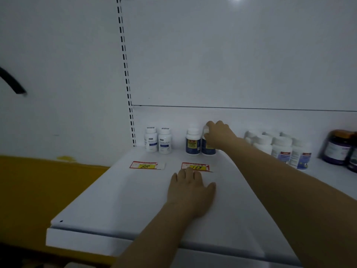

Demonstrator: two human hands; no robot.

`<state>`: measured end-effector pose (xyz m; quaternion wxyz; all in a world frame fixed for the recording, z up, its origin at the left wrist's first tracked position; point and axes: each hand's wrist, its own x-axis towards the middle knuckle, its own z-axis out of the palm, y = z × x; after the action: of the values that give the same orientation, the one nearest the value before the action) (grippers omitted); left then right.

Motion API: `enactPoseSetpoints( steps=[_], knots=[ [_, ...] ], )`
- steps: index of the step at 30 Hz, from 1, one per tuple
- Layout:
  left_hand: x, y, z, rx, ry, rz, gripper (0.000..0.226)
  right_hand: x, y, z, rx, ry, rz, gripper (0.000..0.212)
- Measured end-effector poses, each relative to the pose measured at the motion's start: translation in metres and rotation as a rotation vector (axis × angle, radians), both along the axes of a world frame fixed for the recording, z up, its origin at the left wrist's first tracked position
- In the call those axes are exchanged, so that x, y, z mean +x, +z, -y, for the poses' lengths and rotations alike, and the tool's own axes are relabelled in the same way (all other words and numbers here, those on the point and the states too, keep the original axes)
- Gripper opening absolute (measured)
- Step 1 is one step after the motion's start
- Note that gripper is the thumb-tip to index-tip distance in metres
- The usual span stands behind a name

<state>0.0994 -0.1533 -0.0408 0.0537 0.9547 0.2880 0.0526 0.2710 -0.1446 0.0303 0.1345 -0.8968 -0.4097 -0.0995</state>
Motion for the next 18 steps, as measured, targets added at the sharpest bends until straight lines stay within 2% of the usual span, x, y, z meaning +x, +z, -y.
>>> enactPoseSetpoints(
  steps=[7,11,18],
  knots=[
    [-0.002,0.000,0.001,-0.035,-0.020,0.001,0.069,0.008,-0.017,-0.007,0.132,-0.012,-0.052,0.039],
    [-0.005,0.003,0.002,-0.078,-0.025,-0.060,0.071,0.007,-0.010,-0.002,0.183,0.002,-0.060,0.035],
    [-0.004,0.008,0.001,-0.119,-0.026,-0.100,0.077,-0.005,0.032,0.021,0.301,0.067,-0.041,0.038]
  ],
)
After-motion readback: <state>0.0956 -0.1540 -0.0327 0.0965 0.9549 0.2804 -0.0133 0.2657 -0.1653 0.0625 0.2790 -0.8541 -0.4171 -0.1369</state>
